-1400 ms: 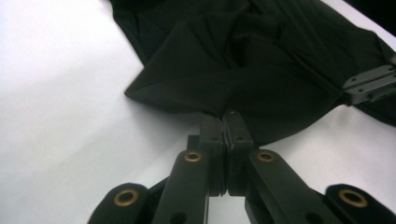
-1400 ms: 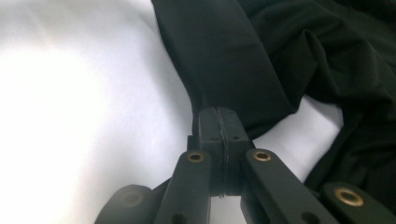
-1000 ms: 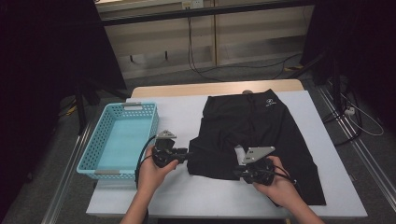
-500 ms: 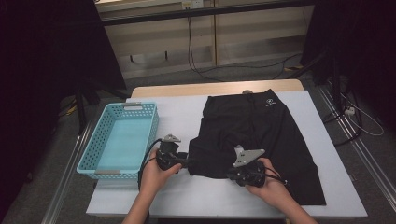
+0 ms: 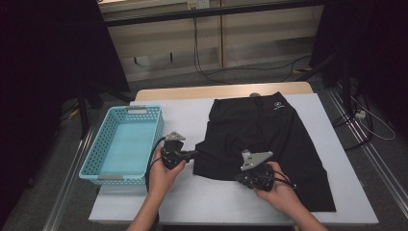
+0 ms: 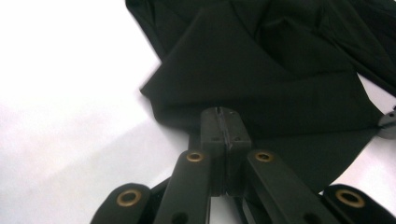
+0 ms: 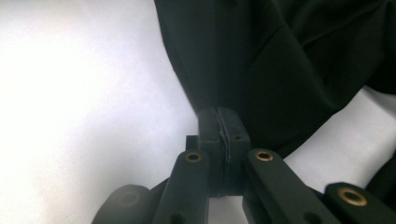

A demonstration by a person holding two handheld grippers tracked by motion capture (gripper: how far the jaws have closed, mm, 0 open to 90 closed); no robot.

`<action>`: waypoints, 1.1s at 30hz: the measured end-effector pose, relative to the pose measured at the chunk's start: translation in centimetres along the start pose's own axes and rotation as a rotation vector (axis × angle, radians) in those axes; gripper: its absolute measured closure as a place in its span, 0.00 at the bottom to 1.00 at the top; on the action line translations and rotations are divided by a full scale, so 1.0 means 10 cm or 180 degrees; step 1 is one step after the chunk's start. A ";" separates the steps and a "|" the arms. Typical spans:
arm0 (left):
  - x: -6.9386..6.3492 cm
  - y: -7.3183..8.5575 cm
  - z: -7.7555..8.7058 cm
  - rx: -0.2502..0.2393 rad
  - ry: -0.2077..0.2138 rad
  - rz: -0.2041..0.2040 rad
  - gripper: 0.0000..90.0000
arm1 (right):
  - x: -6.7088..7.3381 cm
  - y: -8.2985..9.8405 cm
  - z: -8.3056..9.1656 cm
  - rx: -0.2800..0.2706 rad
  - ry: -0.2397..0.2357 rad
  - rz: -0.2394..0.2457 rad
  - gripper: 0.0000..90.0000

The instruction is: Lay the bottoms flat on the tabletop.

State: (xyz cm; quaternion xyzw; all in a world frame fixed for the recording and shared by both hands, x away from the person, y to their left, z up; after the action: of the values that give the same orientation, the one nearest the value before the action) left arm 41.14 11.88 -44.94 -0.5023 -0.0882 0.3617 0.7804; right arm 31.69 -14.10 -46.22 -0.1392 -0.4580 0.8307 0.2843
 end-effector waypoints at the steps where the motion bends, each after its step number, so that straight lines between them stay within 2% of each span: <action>1: 0.01 0.01 -0.02 0.0041 0.0008 0.0010 1.00 | -0.01 0.00 0.00 -0.0014 0.0010 -0.0006 1.00; 4: 0.02 0.07 -0.07 0.0091 -0.0028 -0.0004 0.97 | -0.01 0.00 -0.02 0.0006 0.0002 -0.0004 1.00; 5: 0.02 0.09 -0.08 0.0098 -0.0063 -0.0041 0.90 | 0.00 0.01 -0.03 0.0019 0.0010 0.0012 1.00; 9: 0.02 0.11 -0.07 0.0108 -0.0033 -0.0005 0.69 | 0.02 0.01 -0.04 0.0018 0.0002 0.0060 0.98; 12: 0.00 0.11 -0.04 0.0116 -0.0097 -0.0095 0.51 | 0.01 0.02 -0.02 0.0025 -0.0060 0.0008 0.96; 15: 0.00 0.11 -0.01 0.0093 -0.0154 -0.0133 0.40 | 0.00 0.03 0.01 0.0019 -0.0014 -0.0004 0.87; 16: 0.01 0.10 0.00 0.0106 -0.0163 -0.0183 0.38 | 0.00 0.03 0.02 -0.0010 0.0018 0.0010 0.85; 17: 0.01 0.10 0.01 0.0100 -0.0173 -0.0172 0.35 | 0.00 0.03 0.02 -0.0043 0.0007 0.0017 0.84; 21: -0.01 0.08 0.02 0.0054 -0.0177 -0.0151 0.31 | 0.07 -0.05 -0.04 -0.0220 0.0001 0.0129 0.74; 26: -0.01 0.07 0.04 0.0073 -0.0165 -0.0171 0.28 | 0.18 -0.15 -0.23 -0.0280 -0.0119 0.0227 0.73; 29: -0.01 0.07 0.04 0.0074 -0.0171 -0.0168 0.27 | 0.23 -0.20 -0.33 -0.0376 -0.0120 0.0203 0.72; 31: -0.02 0.08 0.05 0.0054 -0.0176 -0.0146 0.27 | 0.24 -0.20 -0.39 -0.0347 -0.0176 0.0177 0.74; 32: -0.02 0.08 0.05 0.0062 -0.0176 -0.0157 0.27 | 0.24 -0.19 -0.42 -0.0280 -0.0197 0.0211 0.76; 33: -0.02 0.08 0.06 0.0074 -0.0170 -0.0170 0.27 | 0.24 -0.18 -0.44 -0.0239 -0.0176 0.0208 0.77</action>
State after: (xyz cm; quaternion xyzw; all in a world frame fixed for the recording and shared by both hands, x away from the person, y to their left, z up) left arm 40.35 12.36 -45.27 -0.4808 -0.1180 0.3551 0.7930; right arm 32.50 -8.94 -47.04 -0.1417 -0.4917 0.8253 0.2390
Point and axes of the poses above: each handheld gripper's, and its own axes: z roughly backward along the jaws, y roughly out of its underside, x roughly to its left, the point moved 2 cm from there along -z, roughly forward along the jaws, and after that the axes turned 14 degrees about -x, right-handed, at the moved point
